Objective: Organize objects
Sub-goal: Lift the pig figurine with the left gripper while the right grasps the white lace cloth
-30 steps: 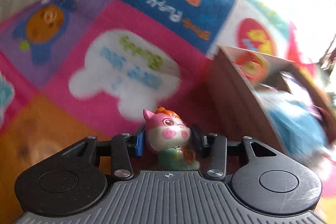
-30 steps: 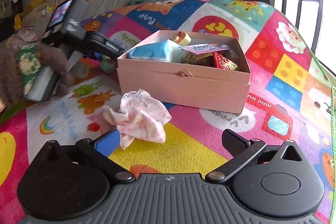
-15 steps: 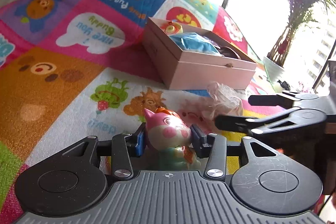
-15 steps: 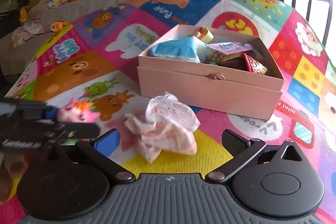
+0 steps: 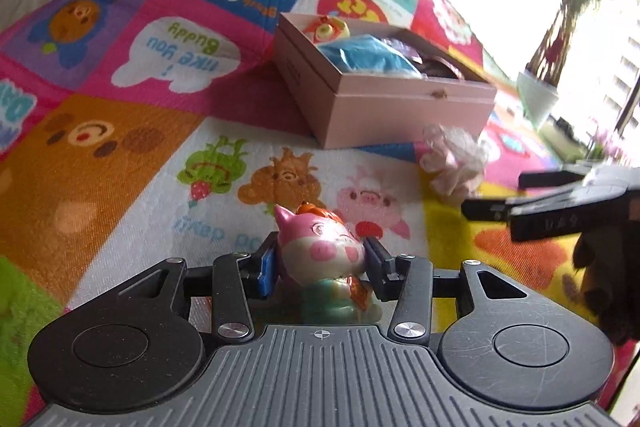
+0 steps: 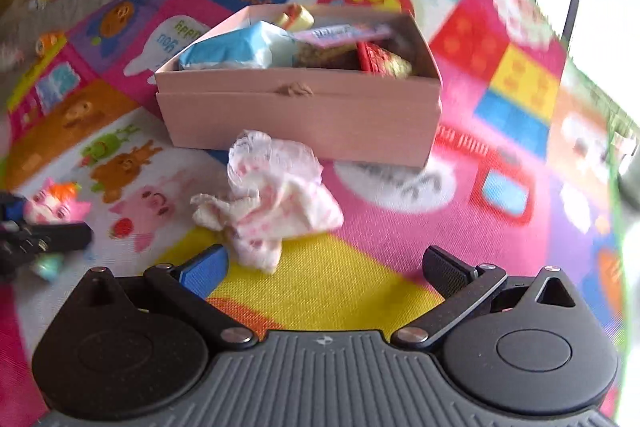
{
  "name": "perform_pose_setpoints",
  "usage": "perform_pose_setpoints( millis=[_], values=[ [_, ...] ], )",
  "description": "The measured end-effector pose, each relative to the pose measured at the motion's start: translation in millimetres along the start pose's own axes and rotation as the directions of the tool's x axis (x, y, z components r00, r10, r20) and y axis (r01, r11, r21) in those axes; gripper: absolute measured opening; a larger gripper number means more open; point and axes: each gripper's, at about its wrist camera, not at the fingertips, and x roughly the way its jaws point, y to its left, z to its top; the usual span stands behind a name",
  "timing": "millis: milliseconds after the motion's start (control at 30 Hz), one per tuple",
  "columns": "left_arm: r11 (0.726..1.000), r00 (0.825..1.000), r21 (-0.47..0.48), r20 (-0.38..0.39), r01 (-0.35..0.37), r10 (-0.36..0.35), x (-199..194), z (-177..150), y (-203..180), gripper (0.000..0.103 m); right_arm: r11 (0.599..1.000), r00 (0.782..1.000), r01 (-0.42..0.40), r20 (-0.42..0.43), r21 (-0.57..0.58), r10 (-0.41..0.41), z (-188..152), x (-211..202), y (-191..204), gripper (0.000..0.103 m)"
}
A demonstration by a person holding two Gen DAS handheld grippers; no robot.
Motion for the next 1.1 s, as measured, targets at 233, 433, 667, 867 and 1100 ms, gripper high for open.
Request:
perform_pose_setpoints(
  millis=[233,433,667,867,1100],
  values=[
    [0.990,0.997,0.140,-0.070,-0.032,0.042,2,6,-14,0.049,0.998,0.999,0.048,0.008,0.027,-0.048,-1,4,8,0.103],
    [0.993,0.998,0.117,-0.055,-0.020,0.027,-2,2,-9,0.048,0.998,0.998,0.053,0.019,0.020,-0.053,-3,4,9,0.103],
    [0.999,1.000,0.047,0.005,-0.024,0.023,-28,3,9,0.049,0.998,0.998,0.057,0.022,0.020,-0.057,-2,5,10,0.103],
    [0.998,0.998,0.015,-0.029,-0.061,0.061,-34,0,15,0.051,0.998,0.998,0.057,0.022,0.020,-0.057,-2,5,10,0.103],
    [0.987,0.987,0.025,-0.037,-0.158,0.159,-47,-7,24,0.050,0.998,0.998,0.057,0.022,0.020,-0.057,-2,4,10,0.103]
  ],
)
